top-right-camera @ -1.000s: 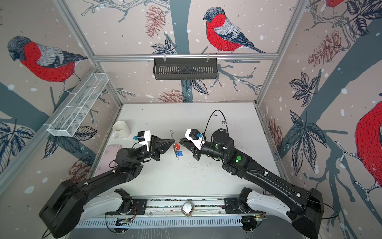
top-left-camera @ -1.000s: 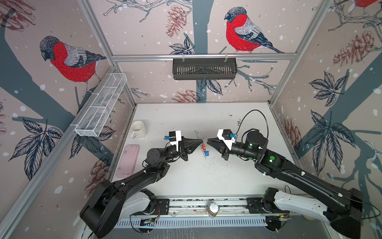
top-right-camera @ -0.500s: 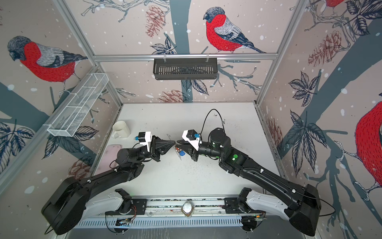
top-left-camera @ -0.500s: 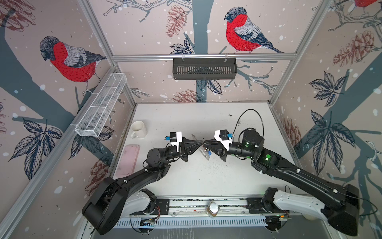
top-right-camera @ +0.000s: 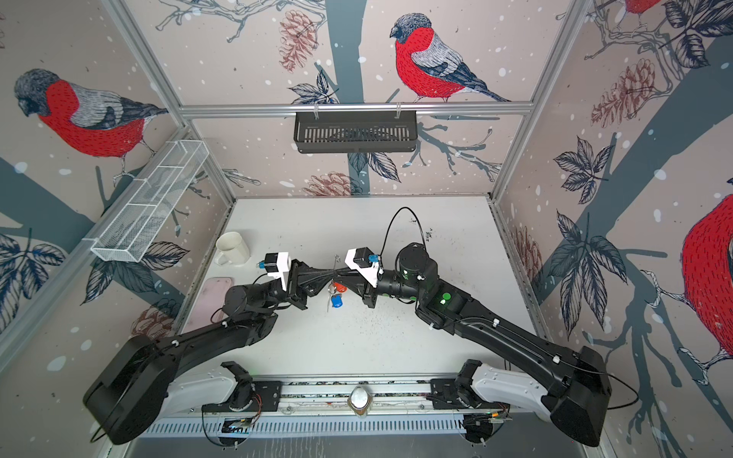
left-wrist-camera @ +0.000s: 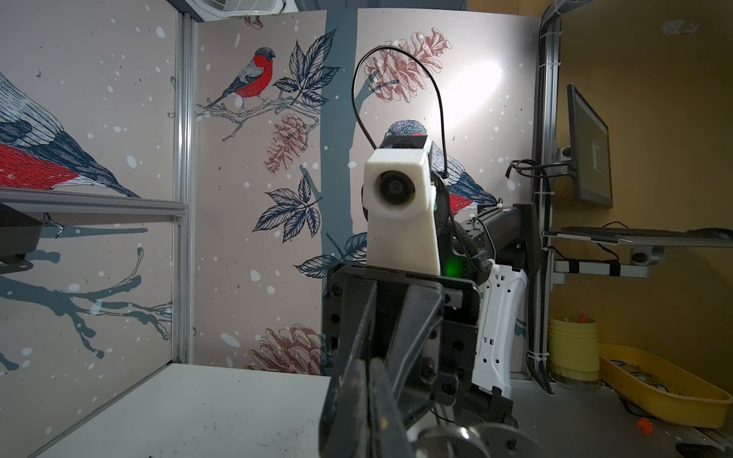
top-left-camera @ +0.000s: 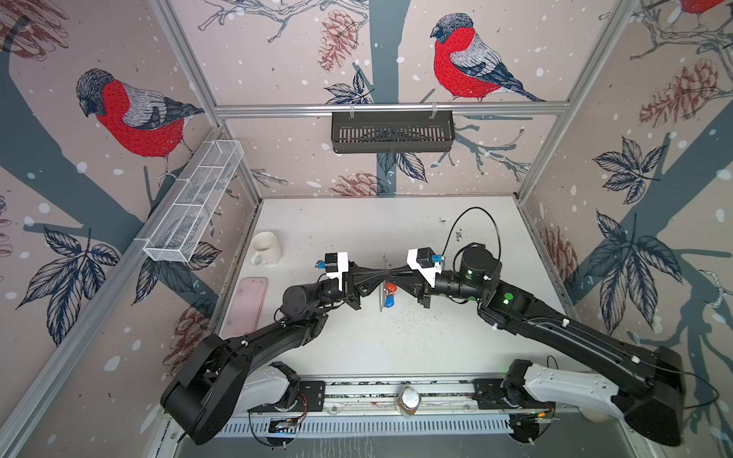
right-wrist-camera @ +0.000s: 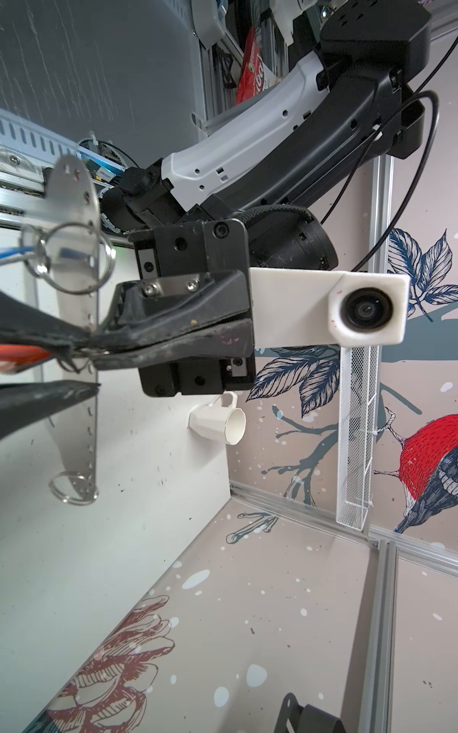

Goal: Put the keys on the keyring

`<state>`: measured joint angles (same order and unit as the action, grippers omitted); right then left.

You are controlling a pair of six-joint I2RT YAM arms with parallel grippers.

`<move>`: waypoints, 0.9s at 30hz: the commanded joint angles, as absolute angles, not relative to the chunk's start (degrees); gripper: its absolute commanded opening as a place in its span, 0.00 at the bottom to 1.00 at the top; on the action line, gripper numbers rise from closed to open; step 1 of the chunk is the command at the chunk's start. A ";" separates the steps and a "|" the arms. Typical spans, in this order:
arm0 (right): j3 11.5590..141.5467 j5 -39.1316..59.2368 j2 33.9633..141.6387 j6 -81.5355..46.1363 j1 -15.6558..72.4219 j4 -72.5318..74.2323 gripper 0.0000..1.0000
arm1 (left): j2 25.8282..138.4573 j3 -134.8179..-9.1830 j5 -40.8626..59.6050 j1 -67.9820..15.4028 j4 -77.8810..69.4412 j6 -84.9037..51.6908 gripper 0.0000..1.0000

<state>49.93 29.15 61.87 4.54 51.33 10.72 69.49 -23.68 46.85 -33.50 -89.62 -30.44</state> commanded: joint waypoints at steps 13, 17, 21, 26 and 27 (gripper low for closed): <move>50.71 31.06 63.98 2.72 51.74 14.60 0.00 | 74.27 -24.34 48.74 -33.48 -103.15 -35.53 0.00; 51.29 29.90 63.51 3.74 51.49 13.22 0.00 | 73.79 -24.43 48.54 -33.40 -101.31 -34.92 0.00; 52.02 29.20 63.29 4.80 51.04 11.50 0.00 | 72.96 -24.26 48.10 -33.20 -99.93 -34.47 0.04; 52.11 28.10 62.50 5.64 50.45 9.88 0.00 | 71.67 -24.50 48.07 -32.39 -97.18 -33.82 0.22; 52.06 27.64 62.28 5.87 50.37 9.47 0.00 | 71.27 -24.57 48.07 -32.07 -96.50 -33.98 0.26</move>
<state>51.53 28.80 62.92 4.73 50.59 8.88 72.03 -24.03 46.72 -32.67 -93.93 -34.44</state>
